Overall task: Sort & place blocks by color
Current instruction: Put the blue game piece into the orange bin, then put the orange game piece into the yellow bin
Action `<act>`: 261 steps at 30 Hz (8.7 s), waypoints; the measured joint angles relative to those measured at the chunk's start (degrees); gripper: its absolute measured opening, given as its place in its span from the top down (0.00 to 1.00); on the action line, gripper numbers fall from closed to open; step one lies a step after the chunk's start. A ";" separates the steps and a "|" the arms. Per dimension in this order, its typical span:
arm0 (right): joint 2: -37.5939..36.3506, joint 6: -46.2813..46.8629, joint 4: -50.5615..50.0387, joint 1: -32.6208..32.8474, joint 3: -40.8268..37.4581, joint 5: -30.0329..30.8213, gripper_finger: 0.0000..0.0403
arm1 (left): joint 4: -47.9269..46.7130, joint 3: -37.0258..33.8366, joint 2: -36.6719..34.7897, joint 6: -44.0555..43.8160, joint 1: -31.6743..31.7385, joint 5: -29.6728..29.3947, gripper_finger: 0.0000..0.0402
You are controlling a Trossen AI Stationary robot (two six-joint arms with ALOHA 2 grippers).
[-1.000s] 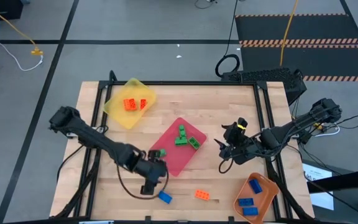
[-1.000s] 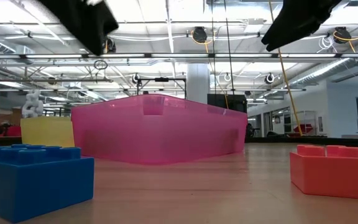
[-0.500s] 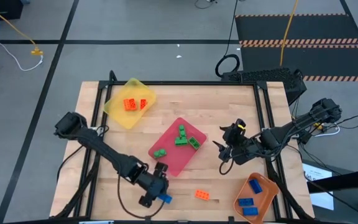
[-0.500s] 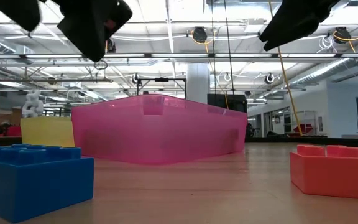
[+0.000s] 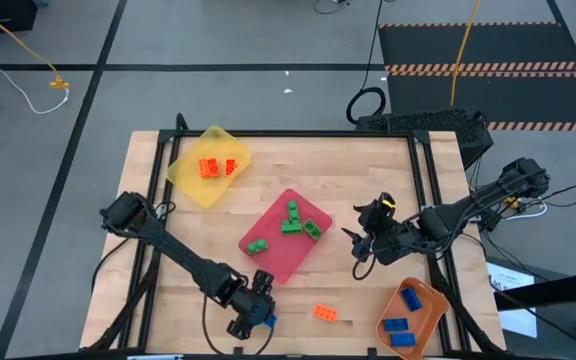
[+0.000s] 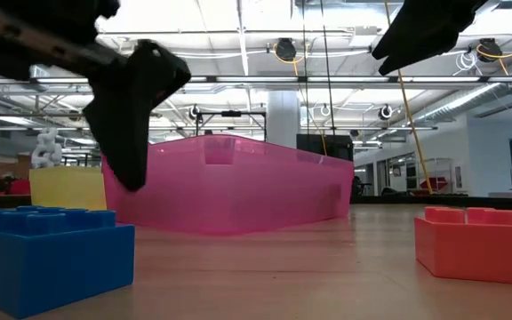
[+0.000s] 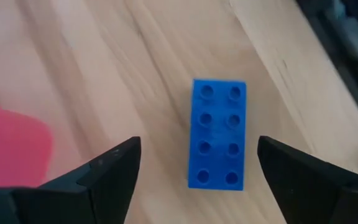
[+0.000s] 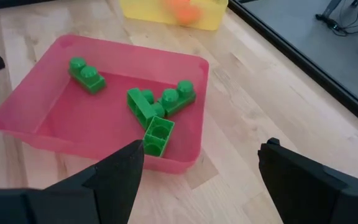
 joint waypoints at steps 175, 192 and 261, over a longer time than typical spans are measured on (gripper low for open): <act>3.10 43.12 -10.79 33.86 -0.02 -50.58 0.54 | 18.35 0.00 -15.25 -4.12 10.57 -20.79 0.33; 1.49 35.17 6.04 32.12 0.00 -39.23 0.41 | 18.11 0.00 -15.10 -2.30 8.28 -20.72 0.33; 47.43 4.36 -3.37 11.50 26.32 -32.30 0.43 | 53.26 -30.01 -33.20 -1.90 9.79 -20.85 0.33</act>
